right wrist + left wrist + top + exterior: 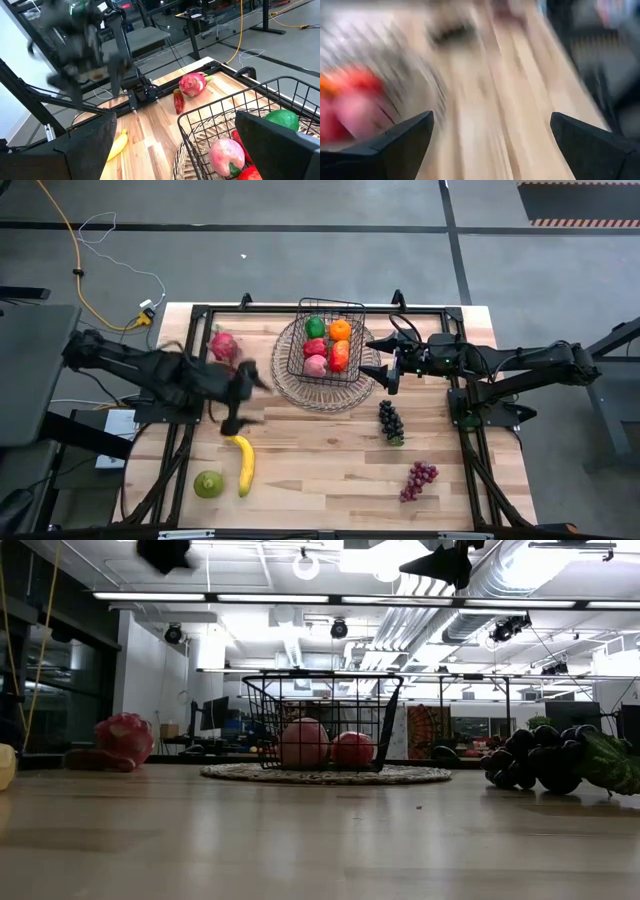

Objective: Build produce basket
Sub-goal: Put the yellow banana into the black wire basket

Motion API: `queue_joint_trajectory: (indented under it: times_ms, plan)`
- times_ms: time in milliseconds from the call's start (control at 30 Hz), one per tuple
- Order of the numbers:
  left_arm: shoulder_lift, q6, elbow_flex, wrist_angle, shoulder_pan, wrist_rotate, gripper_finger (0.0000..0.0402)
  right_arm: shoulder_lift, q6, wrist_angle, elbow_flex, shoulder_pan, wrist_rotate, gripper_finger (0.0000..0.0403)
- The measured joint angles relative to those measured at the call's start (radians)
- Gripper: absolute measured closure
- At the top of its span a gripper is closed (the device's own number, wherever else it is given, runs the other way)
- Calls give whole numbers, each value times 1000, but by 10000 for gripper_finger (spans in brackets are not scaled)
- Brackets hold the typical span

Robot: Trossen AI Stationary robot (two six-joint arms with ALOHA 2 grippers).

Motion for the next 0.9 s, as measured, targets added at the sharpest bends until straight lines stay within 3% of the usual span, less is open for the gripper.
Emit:
queue_joint_trajectory:
  times_ms: [167, 267, 533, 900]
  plan:
    - [130, 48, -1, -269, -129, 48, 14, 0, 0, 0, 0, 0, 0, 6]
    - [213, 70, -2, -326, -192, 35, 14, 0, 0, 0, 0, 0, 0, 6]
    - [383, 183, -8, -311, -277, 8, 14, 0, 0, -9, 0, 0, 0, 6]
    - [402, 201, -176, -142, -266, 34, 14, 1, 0, -31, 0, 0, 0, 6]
